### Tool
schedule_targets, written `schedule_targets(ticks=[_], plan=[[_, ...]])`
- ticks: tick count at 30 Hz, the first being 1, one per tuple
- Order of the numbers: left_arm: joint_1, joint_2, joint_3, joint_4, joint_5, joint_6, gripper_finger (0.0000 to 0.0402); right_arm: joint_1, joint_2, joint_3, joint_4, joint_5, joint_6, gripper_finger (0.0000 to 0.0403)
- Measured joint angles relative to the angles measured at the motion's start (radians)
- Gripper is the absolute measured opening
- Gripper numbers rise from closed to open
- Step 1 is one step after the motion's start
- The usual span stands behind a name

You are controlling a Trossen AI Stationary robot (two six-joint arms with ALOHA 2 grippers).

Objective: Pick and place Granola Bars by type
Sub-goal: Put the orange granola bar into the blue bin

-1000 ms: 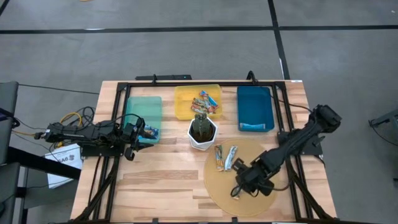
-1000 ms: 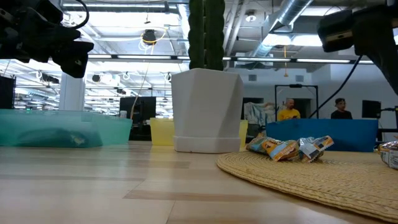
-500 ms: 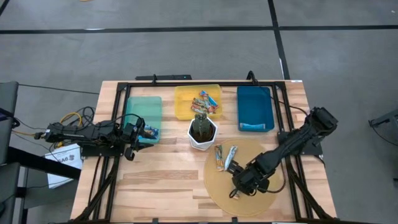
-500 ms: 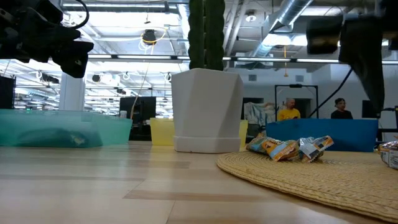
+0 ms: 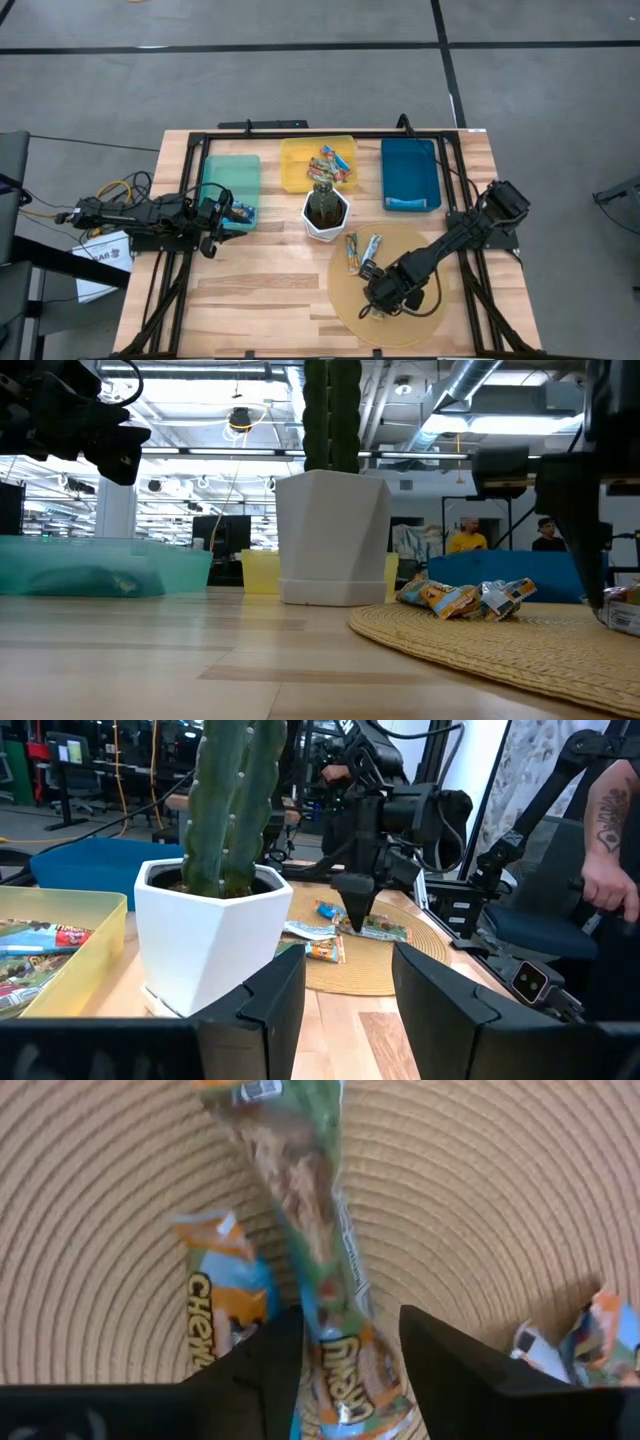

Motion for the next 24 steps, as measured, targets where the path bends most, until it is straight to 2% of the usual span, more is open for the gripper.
schedule_targets(ticks=[16,19,24], plan=[[0.000,0.000,0.000,0.000,0.000,0.000,0.0144,0.000,-0.005,-0.026,0.012,-0.004,0.027,0.0035],[0.000,0.000,0.000,0.000,0.000,0.000,0.0144,0.000,-0.005,-0.026,0.012,-0.005,0.053,0.0025],[0.000,0.000,0.000,0.000,0.000,0.000,0.0144,-0.009,-0.005,-0.024,0.005,-0.017,0.114,0.0033]])
